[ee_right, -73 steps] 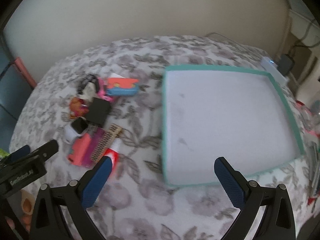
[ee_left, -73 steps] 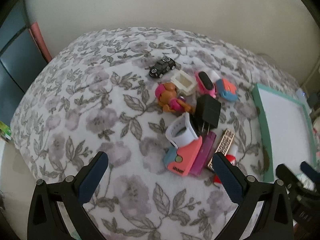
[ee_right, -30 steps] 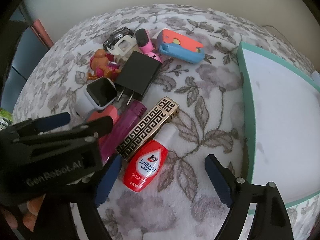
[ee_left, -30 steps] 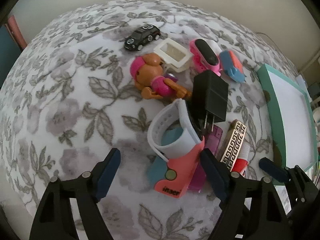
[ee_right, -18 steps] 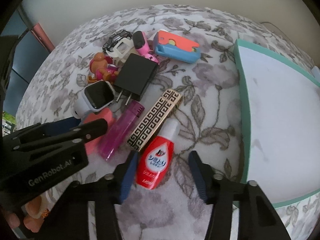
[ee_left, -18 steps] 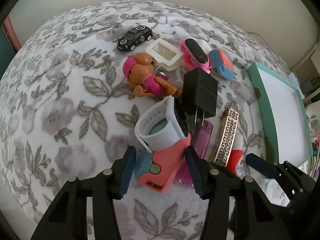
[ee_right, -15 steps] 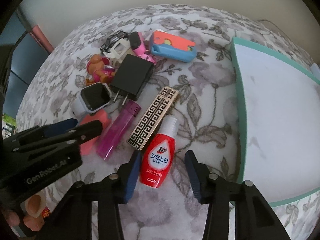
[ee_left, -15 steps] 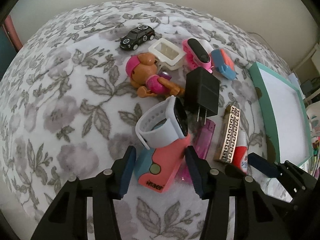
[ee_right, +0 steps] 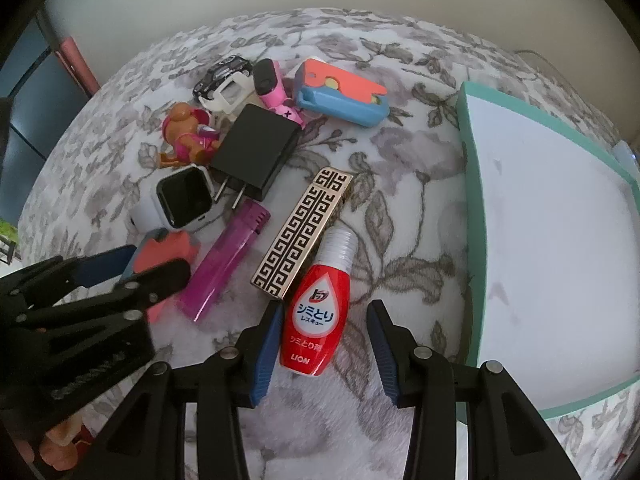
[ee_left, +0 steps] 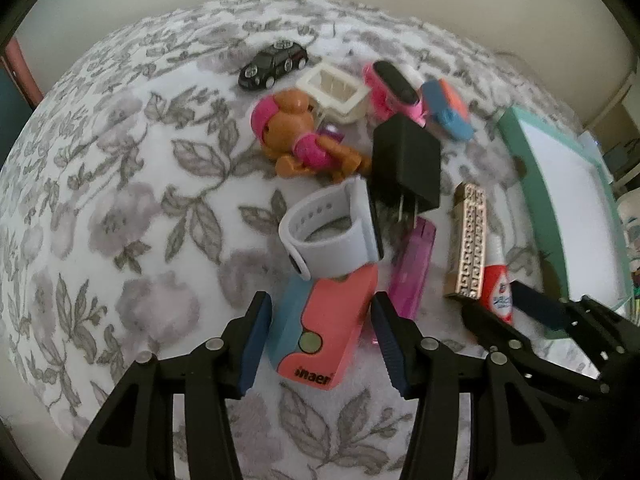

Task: Organize rigid objects
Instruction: 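Close right gripper on red bottle while left gripper closes on pink-blue block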

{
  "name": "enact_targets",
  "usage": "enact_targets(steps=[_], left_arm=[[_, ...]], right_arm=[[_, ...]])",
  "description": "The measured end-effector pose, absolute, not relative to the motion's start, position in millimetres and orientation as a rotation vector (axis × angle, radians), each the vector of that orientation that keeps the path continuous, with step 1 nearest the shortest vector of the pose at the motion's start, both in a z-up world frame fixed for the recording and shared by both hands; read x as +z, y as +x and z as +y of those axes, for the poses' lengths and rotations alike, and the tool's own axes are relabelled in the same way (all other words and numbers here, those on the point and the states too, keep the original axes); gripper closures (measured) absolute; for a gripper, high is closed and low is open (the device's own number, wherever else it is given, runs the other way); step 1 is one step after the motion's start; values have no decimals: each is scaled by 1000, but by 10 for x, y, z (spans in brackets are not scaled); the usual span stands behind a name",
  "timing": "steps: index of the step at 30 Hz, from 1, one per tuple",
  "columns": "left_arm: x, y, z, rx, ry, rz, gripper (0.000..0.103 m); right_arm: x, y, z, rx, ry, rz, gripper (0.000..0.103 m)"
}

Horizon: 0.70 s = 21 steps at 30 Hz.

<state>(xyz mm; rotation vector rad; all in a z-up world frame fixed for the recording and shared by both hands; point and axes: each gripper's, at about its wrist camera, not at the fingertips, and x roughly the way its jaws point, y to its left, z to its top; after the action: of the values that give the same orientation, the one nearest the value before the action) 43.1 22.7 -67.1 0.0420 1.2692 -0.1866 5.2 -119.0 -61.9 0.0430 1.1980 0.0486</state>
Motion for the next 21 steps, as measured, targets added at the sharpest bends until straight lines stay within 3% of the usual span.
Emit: enact_targets(steps=[12,14,16,21], left_arm=[[-677,433,92,-168,98,1247,50],[-686,409,60,-165,100,1246,50],[-690,372,82,-167,108,1249,53],[-675,311,79,-168,114,1268,55]], right_arm=[[-627,48,-1110,28,-34,1181,57],[-625,59,-1097,28,-29,1180,59],[-611,36,-1089,29,-25,1178,69],[-591,-3,-1161,35,26,1185,70]])
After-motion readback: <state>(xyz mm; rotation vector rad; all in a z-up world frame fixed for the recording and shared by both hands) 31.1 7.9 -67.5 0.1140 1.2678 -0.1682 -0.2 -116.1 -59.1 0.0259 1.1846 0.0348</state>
